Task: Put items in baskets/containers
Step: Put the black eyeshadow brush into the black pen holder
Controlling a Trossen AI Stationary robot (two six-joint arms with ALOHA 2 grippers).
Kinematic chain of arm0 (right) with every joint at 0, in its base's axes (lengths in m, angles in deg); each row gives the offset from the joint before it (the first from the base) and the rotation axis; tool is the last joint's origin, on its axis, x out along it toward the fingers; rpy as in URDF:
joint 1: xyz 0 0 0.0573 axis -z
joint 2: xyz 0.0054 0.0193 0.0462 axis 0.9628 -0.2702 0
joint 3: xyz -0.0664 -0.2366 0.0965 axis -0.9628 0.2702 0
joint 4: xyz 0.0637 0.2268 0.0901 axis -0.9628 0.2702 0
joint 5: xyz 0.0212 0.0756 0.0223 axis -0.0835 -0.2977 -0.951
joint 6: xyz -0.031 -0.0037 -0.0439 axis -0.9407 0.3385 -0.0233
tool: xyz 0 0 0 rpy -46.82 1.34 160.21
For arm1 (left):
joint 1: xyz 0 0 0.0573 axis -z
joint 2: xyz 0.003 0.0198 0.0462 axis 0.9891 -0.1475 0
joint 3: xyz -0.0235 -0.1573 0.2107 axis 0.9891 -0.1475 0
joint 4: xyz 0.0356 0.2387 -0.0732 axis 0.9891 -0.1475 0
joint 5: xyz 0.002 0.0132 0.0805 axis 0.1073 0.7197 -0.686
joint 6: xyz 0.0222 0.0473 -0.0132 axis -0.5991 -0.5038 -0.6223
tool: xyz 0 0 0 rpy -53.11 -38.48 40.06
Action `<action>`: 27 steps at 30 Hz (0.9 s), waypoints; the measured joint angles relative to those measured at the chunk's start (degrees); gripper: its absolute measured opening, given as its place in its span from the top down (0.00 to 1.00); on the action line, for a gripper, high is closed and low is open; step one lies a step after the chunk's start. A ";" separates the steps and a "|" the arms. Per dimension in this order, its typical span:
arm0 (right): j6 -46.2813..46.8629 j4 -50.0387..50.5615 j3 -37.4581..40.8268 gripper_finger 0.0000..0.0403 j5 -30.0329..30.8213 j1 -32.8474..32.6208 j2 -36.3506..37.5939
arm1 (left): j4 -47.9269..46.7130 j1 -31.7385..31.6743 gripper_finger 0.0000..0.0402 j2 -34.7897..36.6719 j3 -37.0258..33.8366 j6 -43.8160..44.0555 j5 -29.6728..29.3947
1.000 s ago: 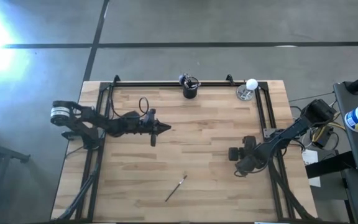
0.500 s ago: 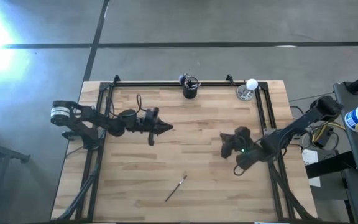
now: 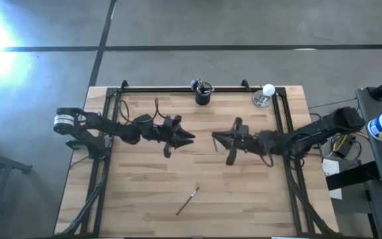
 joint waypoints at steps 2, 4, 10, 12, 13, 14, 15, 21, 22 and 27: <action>-1.93 -4.31 -0.40 0.97 -6.15 2.77 -2.10 | -3.43 0.74 0.71 0.00 2.19 -1.60 -1.08; -2.87 -7.63 -1.40 0.97 -11.61 5.17 -4.30 | -6.78 1.33 0.69 -0.02 4.21 -3.64 -3.20; -4.33 -10.80 -4.18 0.97 -19.63 8.69 -8.78 | -9.73 1.50 0.69 -0.02 8.12 -5.43 -6.36; -4.89 -10.92 -4.99 0.97 -20.44 8.98 -9.30 | -9.76 1.54 0.69 -0.02 8.69 -6.06 -6.23; -5.24 -10.91 -5.32 0.97 -20.56 9.02 -9.45 | -9.71 1.54 0.69 -0.02 8.86 -6.16 -6.09; -5.75 -10.93 -5.69 0.97 -20.60 9.02 -9.58 | -9.75 1.54 0.69 -0.02 8.98 -6.23 -5.75; -6.04 -10.94 -5.89 0.97 -20.61 9.02 -9.62 | -9.81 1.54 0.69 -0.02 9.14 -6.23 -5.43; -6.89 -10.86 -7.04 0.97 -21.88 9.11 -9.59 | -9.69 1.54 0.69 -0.02 10.55 -6.77 -4.59; -7.13 -10.83 -7.16 0.97 -21.93 9.11 -9.59 | -9.72 1.54 0.69 -0.02 10.94 -7.15 -3.83; -7.58 -10.77 -7.64 0.97 -22.09 9.11 -9.59 | -9.73 1.54 0.73 -0.22 11.95 -8.03 -2.12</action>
